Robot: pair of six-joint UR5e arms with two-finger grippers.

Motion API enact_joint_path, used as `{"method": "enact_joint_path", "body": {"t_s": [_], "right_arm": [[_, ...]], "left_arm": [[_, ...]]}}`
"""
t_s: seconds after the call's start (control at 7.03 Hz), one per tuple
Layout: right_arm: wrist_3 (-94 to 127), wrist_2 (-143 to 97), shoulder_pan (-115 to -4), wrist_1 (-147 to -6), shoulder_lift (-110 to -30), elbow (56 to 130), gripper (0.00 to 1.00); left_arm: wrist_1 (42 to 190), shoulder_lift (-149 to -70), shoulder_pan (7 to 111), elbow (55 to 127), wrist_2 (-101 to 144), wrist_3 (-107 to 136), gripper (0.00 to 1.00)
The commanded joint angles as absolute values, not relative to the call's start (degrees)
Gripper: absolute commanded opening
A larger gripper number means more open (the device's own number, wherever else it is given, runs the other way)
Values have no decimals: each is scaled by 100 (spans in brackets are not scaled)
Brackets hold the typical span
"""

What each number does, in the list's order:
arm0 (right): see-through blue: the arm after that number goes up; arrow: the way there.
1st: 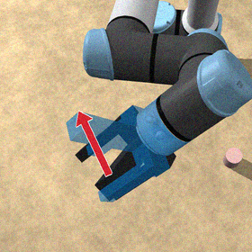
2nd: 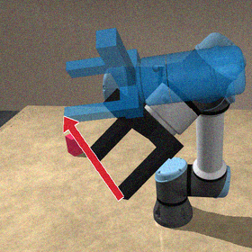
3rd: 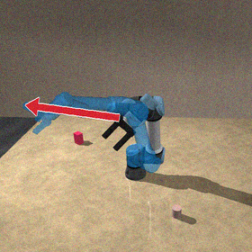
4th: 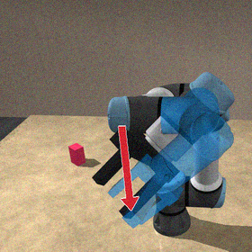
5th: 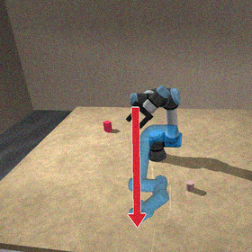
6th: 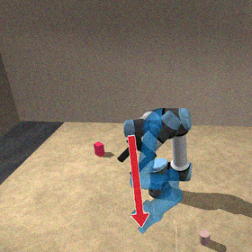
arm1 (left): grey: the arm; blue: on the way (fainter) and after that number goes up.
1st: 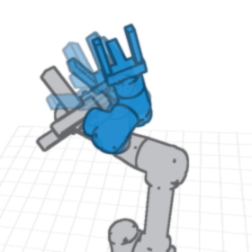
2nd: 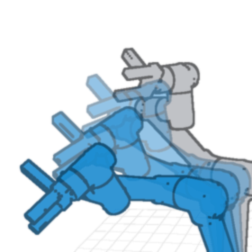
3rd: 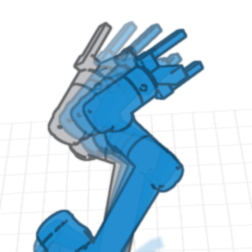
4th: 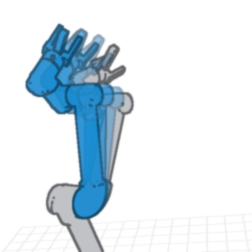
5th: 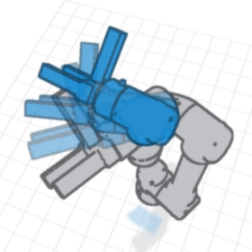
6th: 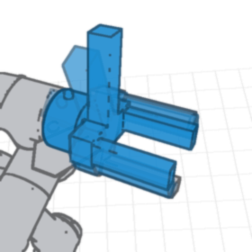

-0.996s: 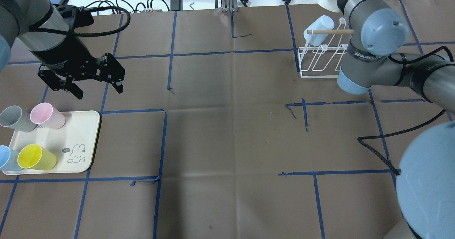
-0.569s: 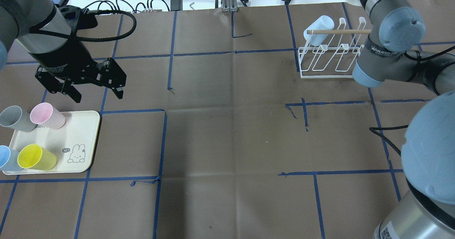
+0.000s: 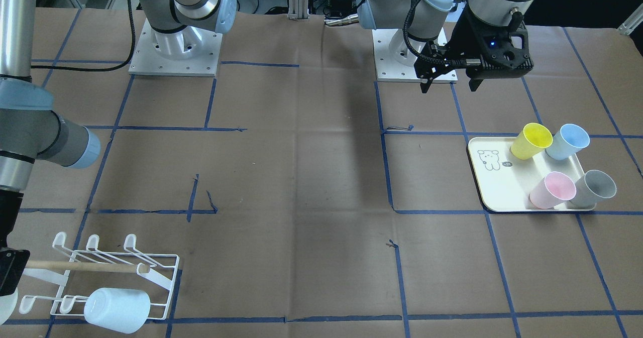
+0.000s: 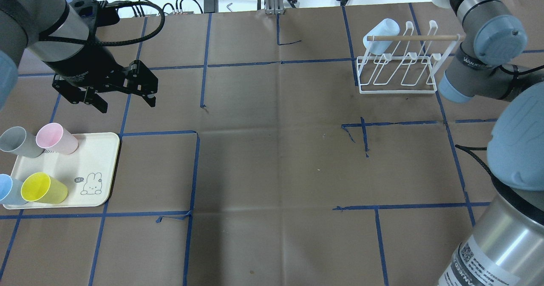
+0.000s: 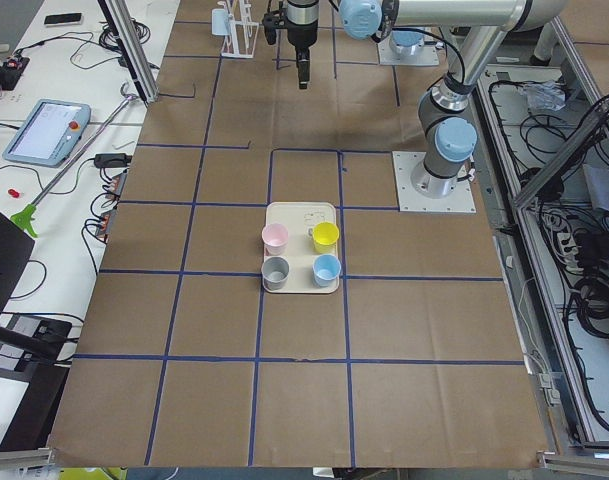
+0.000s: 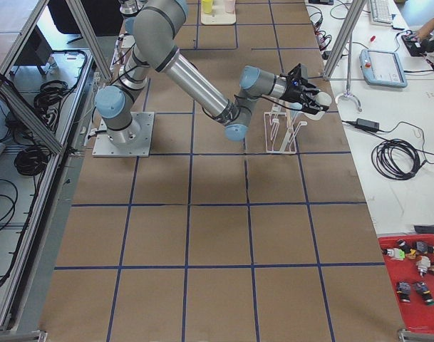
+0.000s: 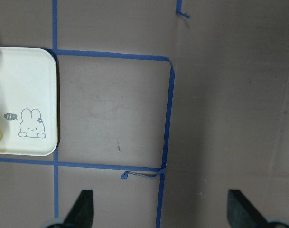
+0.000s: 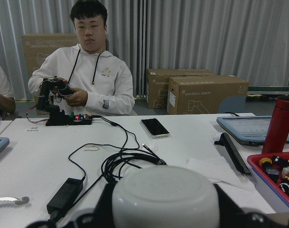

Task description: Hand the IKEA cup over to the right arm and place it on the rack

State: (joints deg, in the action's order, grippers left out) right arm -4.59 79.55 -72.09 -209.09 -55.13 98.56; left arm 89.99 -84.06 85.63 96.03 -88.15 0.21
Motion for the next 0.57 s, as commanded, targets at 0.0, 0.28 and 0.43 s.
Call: {"method": "enact_joint_path", "body": {"t_s": [0.0,0.28,0.43], "right_arm": [[-457,7954,-7224,-21286,-5344,10001,9],[-439,7963,-7225,-21287,-5344,10353,9],[-439,7963,-7216,-21287,-5344,10371,9]], "left_arm": [[8773,-8507,8569,9563,-8815,114,100],[8763,-8744,8613,9370,-8859,123,100],[8763,-8771,8622,9360,-8859,114,100]]}}
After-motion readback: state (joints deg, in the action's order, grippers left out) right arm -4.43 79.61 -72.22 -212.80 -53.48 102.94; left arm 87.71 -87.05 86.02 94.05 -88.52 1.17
